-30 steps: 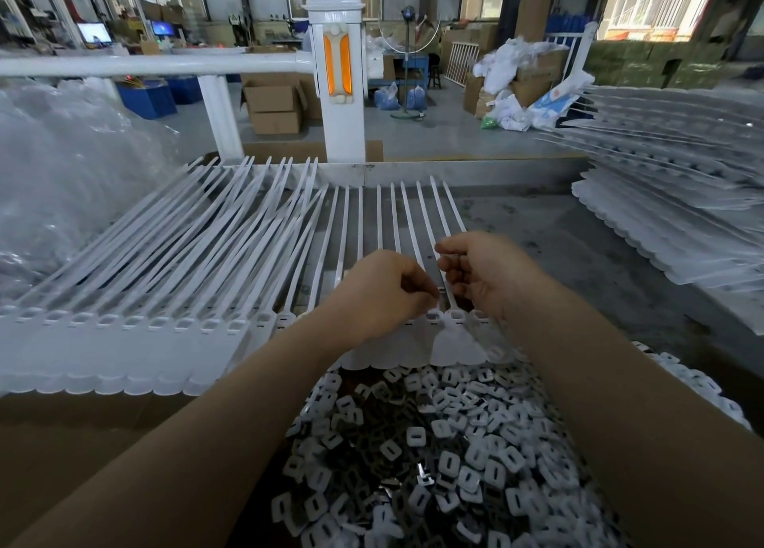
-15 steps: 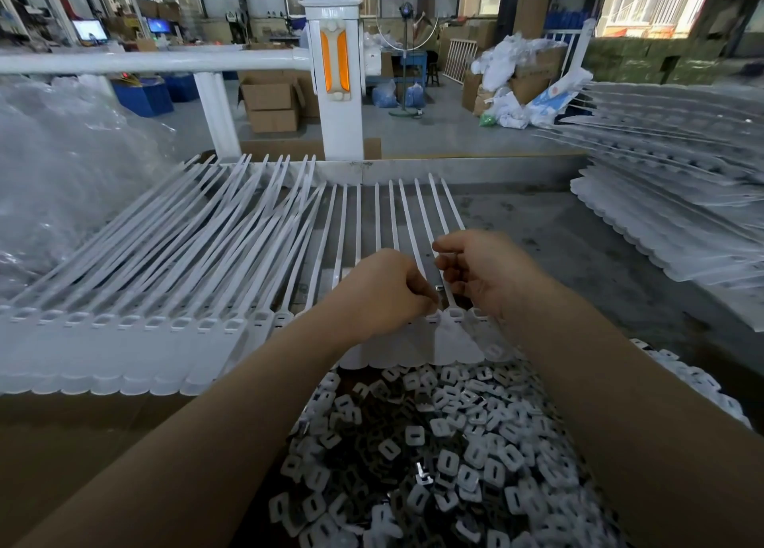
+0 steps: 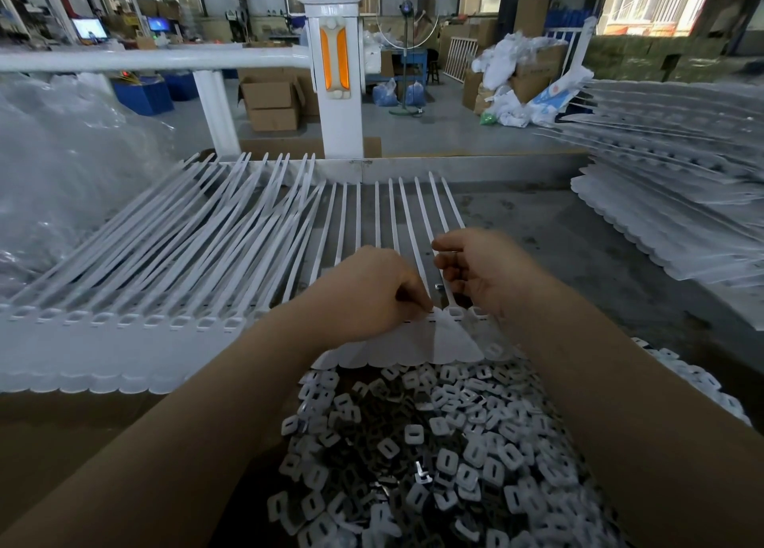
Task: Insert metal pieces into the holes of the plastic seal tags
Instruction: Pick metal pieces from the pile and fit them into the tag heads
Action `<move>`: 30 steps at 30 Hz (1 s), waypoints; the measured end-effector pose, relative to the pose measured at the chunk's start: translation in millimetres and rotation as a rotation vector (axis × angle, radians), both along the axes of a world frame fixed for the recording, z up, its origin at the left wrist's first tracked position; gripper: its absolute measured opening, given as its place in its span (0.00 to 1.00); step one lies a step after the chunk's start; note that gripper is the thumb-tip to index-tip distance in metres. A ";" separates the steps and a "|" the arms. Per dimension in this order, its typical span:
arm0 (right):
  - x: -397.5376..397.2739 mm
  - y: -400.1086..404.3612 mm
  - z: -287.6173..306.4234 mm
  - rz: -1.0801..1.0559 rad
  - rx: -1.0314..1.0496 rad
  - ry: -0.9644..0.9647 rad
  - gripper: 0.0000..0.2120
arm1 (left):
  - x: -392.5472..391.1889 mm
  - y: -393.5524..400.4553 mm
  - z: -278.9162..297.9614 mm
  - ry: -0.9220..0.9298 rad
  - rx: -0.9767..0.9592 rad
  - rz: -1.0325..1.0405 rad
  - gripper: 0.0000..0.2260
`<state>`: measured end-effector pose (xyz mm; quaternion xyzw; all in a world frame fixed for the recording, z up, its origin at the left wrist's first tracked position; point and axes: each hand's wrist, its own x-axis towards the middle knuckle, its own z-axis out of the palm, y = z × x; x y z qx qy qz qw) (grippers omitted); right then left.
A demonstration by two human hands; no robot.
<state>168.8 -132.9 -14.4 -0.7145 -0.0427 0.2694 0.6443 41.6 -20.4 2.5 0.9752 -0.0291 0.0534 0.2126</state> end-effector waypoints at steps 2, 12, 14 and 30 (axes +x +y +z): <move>0.3 0.6 0.2 -0.001 -0.004 0.004 0.08 | 0.0 -1.2 1.3 -0.014 0.110 -0.046 0.08; -2.8 2.1 1.3 -0.009 -0.041 -0.010 0.04 | -2.6 -12.2 4.3 -0.061 0.610 -0.208 0.11; -3.4 2.0 1.6 -0.014 -0.042 -0.018 0.04 | -1.2 -11.2 4.1 -0.066 0.602 -0.207 0.11; -3.6 -0.3 0.6 -0.004 -0.047 -0.010 0.04 | -13.1 -9.5 25.2 0.459 -0.154 -0.333 0.06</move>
